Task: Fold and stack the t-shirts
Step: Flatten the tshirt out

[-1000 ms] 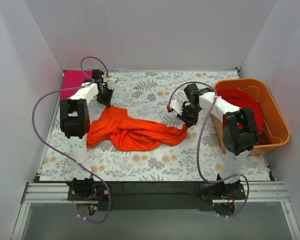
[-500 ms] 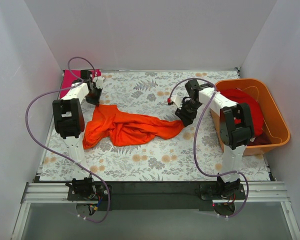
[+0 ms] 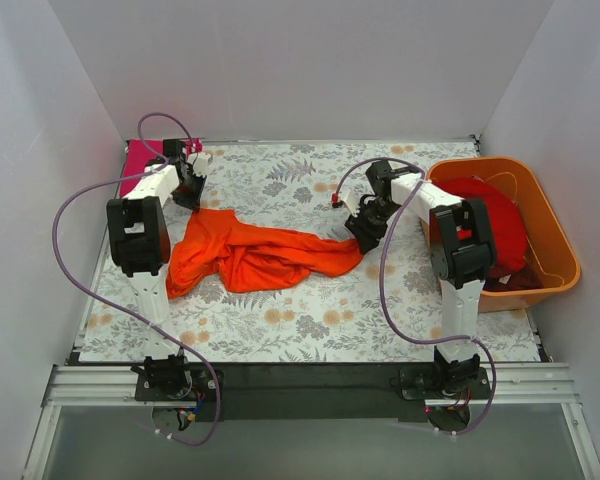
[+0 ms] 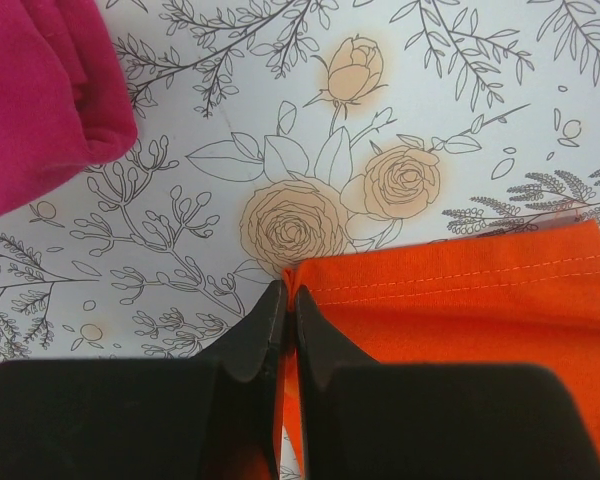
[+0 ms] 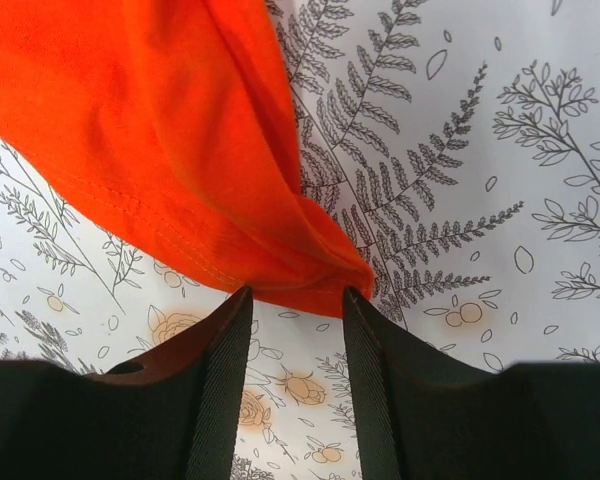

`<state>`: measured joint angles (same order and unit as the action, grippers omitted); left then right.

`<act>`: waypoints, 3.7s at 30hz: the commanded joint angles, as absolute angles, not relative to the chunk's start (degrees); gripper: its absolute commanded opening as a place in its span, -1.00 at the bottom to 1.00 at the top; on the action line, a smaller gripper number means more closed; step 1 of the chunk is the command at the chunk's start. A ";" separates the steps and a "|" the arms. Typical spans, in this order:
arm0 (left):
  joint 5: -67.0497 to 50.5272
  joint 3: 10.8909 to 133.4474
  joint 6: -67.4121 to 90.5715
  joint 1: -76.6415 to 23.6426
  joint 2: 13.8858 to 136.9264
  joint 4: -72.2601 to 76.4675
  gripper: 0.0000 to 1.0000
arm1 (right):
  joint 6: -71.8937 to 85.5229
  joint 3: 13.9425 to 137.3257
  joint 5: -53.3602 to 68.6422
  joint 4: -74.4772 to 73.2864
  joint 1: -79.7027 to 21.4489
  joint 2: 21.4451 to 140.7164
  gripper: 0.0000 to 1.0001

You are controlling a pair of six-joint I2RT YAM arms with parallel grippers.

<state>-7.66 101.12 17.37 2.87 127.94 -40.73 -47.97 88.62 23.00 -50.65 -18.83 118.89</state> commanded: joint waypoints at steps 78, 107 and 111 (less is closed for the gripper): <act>-25.83 109.86 30.04 11.16 106.72 -29.03 -1.00 | -43.07 108.61 11.25 -36.57 -16.08 104.59 -0.97; -6.40 85.34 30.42 17.76 54.14 12.05 -1.00 | -41.75 94.47 0.62 -5.89 -16.17 56.16 -0.97; -17.18 86.57 29.79 17.05 56.68 7.31 -1.00 | -44.38 95.63 2.54 -5.80 -16.08 58.61 -0.97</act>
<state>-14.94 86.32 32.49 16.99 52.60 12.16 -42.04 95.20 4.80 -8.97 -16.62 55.33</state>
